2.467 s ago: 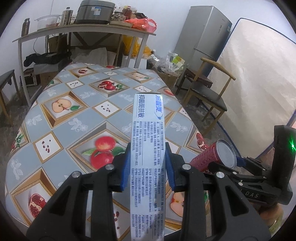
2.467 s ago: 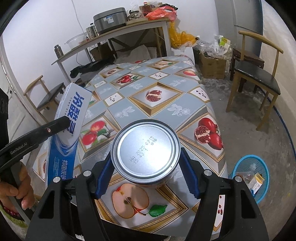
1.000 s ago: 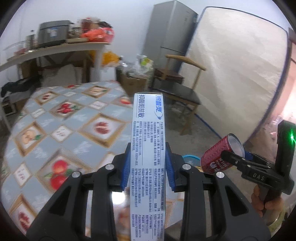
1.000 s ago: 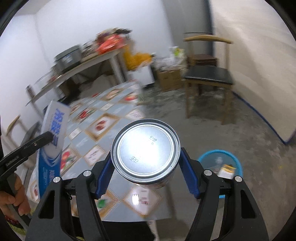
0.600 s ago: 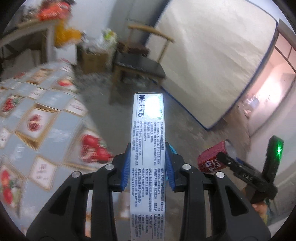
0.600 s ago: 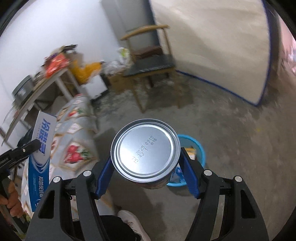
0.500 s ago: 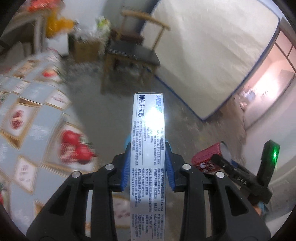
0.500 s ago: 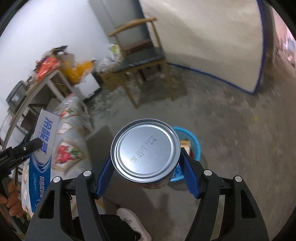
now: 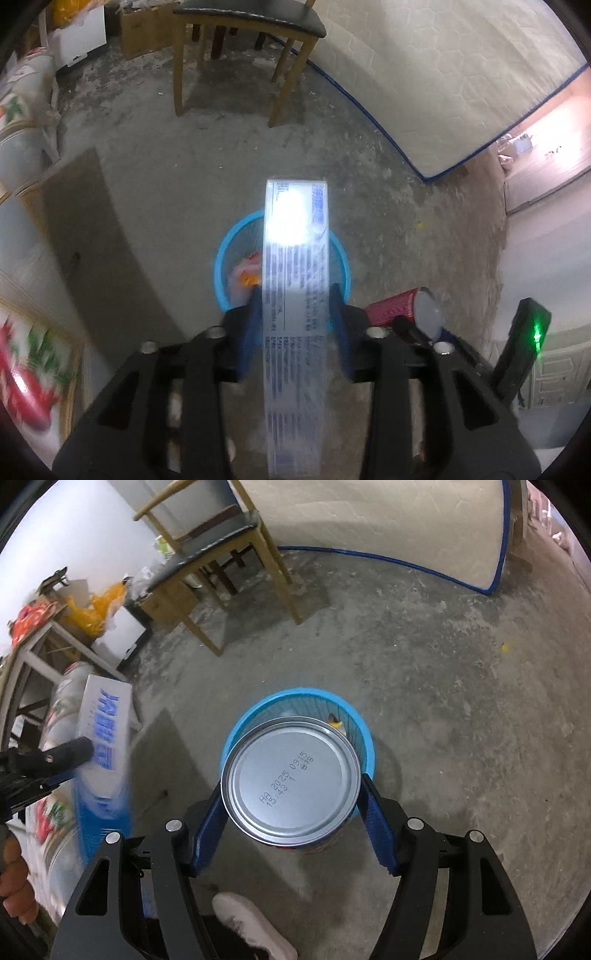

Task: Collect trash
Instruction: 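Open both tools to drop the box and can into the wastebasket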

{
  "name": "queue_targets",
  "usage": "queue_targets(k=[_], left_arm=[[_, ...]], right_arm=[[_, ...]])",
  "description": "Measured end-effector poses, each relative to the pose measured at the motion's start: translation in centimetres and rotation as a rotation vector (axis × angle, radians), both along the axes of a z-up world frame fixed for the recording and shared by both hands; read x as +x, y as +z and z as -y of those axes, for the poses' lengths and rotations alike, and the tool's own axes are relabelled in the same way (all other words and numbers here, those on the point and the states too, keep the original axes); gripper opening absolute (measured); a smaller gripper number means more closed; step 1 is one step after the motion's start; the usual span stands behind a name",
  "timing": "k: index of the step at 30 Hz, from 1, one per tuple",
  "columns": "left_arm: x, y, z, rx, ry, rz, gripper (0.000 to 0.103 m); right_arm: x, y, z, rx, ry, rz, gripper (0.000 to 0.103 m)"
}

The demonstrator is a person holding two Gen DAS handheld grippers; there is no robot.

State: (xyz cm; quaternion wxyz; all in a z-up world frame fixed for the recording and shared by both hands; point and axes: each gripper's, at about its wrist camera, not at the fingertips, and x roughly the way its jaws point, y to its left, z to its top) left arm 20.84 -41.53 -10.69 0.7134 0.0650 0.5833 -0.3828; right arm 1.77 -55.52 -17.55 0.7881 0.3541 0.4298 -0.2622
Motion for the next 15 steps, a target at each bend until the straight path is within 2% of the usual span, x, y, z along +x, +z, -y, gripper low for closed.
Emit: queue_targets(k=[1,3,6,9,15], left_arm=[[0.4,-0.2,0.4,0.006,0.023,0.012,0.059],[0.9,-0.3,0.8,0.002,0.043,0.018,0.06],[0.4,-0.2,0.2,-0.017,0.042,-0.006,0.06],[0.2,0.5,-1.1,-0.019,0.029,0.015,0.06],[-1.0,2.4,-3.5,-0.048,0.04,0.051,0.06]], right_arm=[[0.8,-0.9,0.7,-0.005,0.0,-0.012,0.067],[1.8,-3.0,1.8,0.002,-0.006,-0.049,0.067],[1.9,-4.5,2.7,0.017,-0.024,-0.062,0.067],[1.5,-5.8,3.1,0.02,-0.028,-0.077,0.067],[-0.1,-5.8,3.2,0.024,-0.045,-0.075,0.067]])
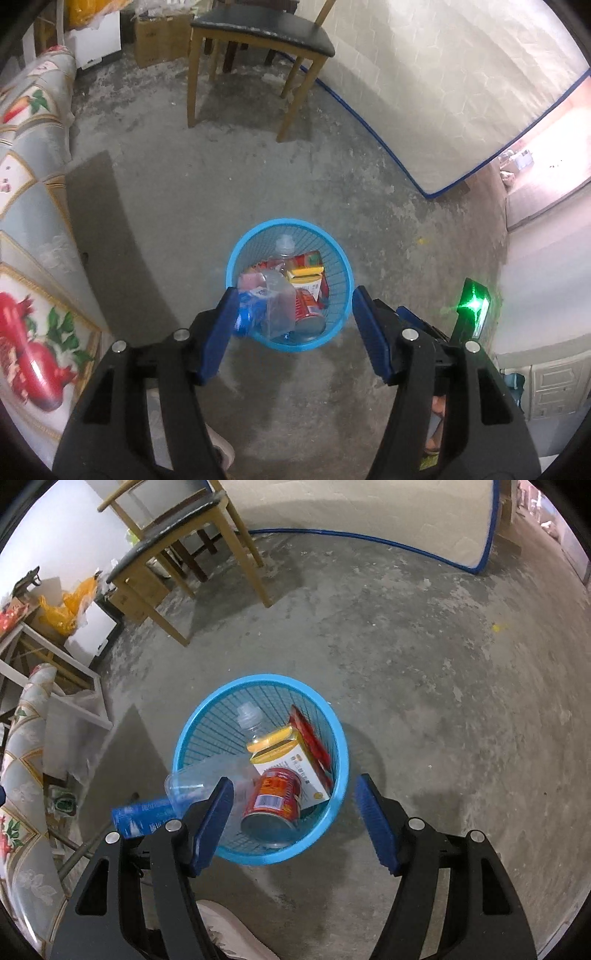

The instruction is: Collect trash

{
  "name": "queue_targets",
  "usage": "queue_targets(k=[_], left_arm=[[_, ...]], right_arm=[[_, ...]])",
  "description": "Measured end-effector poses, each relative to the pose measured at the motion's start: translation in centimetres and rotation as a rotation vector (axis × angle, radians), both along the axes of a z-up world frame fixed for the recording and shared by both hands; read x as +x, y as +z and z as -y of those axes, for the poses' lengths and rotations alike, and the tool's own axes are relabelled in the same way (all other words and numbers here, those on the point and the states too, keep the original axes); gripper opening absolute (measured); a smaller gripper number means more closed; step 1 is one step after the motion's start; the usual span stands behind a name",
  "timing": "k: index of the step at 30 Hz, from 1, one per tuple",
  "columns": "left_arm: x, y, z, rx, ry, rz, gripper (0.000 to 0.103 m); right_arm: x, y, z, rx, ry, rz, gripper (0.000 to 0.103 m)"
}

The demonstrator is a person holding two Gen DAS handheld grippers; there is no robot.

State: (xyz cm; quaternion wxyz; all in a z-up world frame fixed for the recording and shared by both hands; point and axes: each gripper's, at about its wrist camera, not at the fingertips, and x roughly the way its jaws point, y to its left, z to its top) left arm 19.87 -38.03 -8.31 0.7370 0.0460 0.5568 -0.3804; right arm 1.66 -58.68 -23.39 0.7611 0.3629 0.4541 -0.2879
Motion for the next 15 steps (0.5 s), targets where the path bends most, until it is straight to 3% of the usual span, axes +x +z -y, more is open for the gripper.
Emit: queue_targets(k=[9,13,15], left_arm=[[-3.3,4.8,-3.3,-0.068,-0.025,0.138,0.072],[-5.9,7.4,-6.7,-0.105,-0.023,0.219,0.079],[-7.3,8.5,-8.6,-0.124,-0.013,0.263,0.082]], right_arm=[[-2.6,3.6,-3.0,-0.067,0.039,0.025,0.067],[-4.2,7.3,-6.3,-0.126,0.099,0.083,0.067],[-5.0,9.6,-8.5,-0.167,0.139,0.125,0.074]])
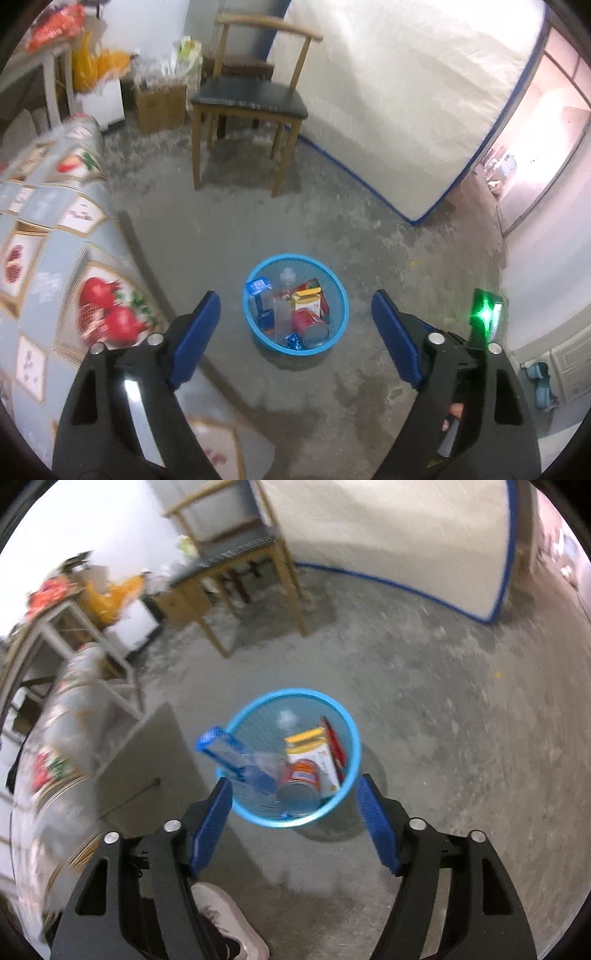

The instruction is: Collect trash

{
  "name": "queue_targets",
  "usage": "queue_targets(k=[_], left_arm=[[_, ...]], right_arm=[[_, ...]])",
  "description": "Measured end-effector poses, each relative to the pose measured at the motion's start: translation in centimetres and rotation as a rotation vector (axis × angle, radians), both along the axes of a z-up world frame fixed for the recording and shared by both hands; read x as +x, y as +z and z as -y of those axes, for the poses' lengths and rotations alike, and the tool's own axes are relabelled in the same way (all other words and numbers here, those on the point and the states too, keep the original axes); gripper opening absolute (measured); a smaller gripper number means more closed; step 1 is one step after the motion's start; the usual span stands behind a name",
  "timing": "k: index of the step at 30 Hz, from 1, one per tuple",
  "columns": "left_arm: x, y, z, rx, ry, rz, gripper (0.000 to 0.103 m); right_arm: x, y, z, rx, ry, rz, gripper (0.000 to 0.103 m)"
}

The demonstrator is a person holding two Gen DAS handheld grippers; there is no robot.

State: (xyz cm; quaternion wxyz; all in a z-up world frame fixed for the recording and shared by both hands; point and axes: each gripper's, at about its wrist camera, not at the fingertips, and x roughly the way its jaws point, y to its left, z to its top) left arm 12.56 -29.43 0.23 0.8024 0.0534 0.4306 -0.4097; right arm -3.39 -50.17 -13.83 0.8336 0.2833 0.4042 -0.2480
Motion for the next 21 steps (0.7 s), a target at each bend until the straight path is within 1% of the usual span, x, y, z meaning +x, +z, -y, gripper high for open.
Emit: queue_targets(k=[1,3,4,6,8,10,12,15,16,18,20,21], left_arm=[[-0.8,0.5,-1.1,-0.011,0.007,0.022,0.084],[-2.3,1.2,-3.1,-0.028,0.027,0.052,0.086],[-3.1,1.5,-4.1,-0.033,0.042,0.063,0.09],[-5.0,1.9,-6.5,-0.036,0.084,0.087,0.092],[-6.6,2.0,-8.4,-0.034,0.132,0.112,0.093],[-8.0,1.9,-10.2,-0.021,0.189,0.135,0.094],[-9.5,1.7,-11.9,0.009,0.255,0.159,0.094],[-11.3,1.2,-13.8,0.046,0.315,0.209,0.094],[-12.0,1.1,-14.4,0.075,0.334,0.236,0.094],[-12.9,1.0,-15.3,0.103,0.362,0.265,0.094],[-13.5,0.9,-15.9,0.135,0.389,0.287,0.094],[-13.7,0.8,-16.2,0.152,0.401,0.294,0.094]], right_arm=[[-0.3,1.0,-1.0,-0.024,0.016,0.015,0.076],[-1.1,3.5,-3.8,-0.087,0.072,0.054,0.083],[-1.5,4.5,-4.9,-0.109,0.094,0.07,0.085],[-2.3,6.7,-7.8,-0.16,0.144,0.108,0.093],[-3.1,8.2,-10.2,-0.199,0.181,0.136,0.096],[-3.9,9.5,-12.5,-0.225,0.21,0.159,0.096],[-4.6,10.5,-14.4,-0.239,0.234,0.176,0.096],[-5.5,11.3,-17.1,-0.272,0.229,0.157,0.096],[-5.6,11.4,-18.1,-0.306,0.219,0.132,0.097],[-5.6,11.4,-19.8,-0.412,0.21,0.065,0.096],[-5.9,11.5,-21.4,-0.472,0.238,0.056,0.096],[-6.0,11.5,-21.7,-0.484,0.243,0.05,0.097]])
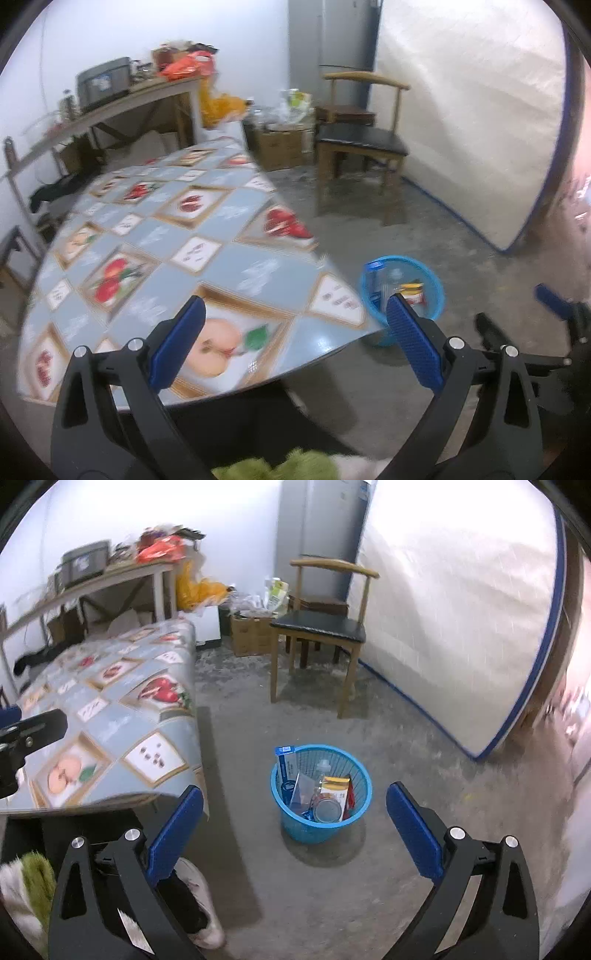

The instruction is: Collect trash

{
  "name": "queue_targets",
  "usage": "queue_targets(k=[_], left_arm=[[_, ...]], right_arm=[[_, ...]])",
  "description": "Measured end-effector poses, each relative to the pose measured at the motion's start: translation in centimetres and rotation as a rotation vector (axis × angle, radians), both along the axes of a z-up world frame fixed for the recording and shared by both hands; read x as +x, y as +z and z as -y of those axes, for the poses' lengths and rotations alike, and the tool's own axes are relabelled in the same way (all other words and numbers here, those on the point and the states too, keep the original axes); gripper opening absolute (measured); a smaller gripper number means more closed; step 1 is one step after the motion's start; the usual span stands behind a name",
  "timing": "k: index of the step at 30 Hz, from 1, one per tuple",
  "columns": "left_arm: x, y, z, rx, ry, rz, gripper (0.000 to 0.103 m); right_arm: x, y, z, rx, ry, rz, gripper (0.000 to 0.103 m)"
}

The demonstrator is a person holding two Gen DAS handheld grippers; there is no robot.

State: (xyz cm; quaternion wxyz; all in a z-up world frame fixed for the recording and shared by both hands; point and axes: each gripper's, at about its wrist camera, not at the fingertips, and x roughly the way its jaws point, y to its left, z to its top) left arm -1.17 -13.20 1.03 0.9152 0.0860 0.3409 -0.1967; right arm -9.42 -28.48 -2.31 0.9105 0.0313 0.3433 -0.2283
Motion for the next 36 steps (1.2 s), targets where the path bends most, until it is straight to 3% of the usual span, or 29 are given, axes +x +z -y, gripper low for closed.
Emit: queue_targets(k=[3,7,11,23,36], left_arm=[[-0.5,-0.8,-1.0,0.044,0.043,-0.026,0.094],[-0.6,-2.0,-2.7,0.041,0.098,-0.083,0.094],[0.1,-2.6,-3.9,0.054,0.154,-0.117,0.094],[0.7,-2.1,-6.5,0.083,0.26,-0.068,0.094],[0.5,-2.2,-6.5,0.106,0.258,-0.072,0.094]], right_arm=[[-0.3,0.2,-1.0,-0.01,-0.019,-0.021,0.096],[-0.7,-0.1,-1.6,0.052,-0.03,-0.048,0.096],[-0.8,-0.4,-2.7,0.024,-0.036,-0.081,0.097],[-0.2,-0.1,-1.8,-0.004,-0.098,-0.094,0.096],[0.2,-0.3,-1.7,0.007,-0.099,-0.088,0.096]])
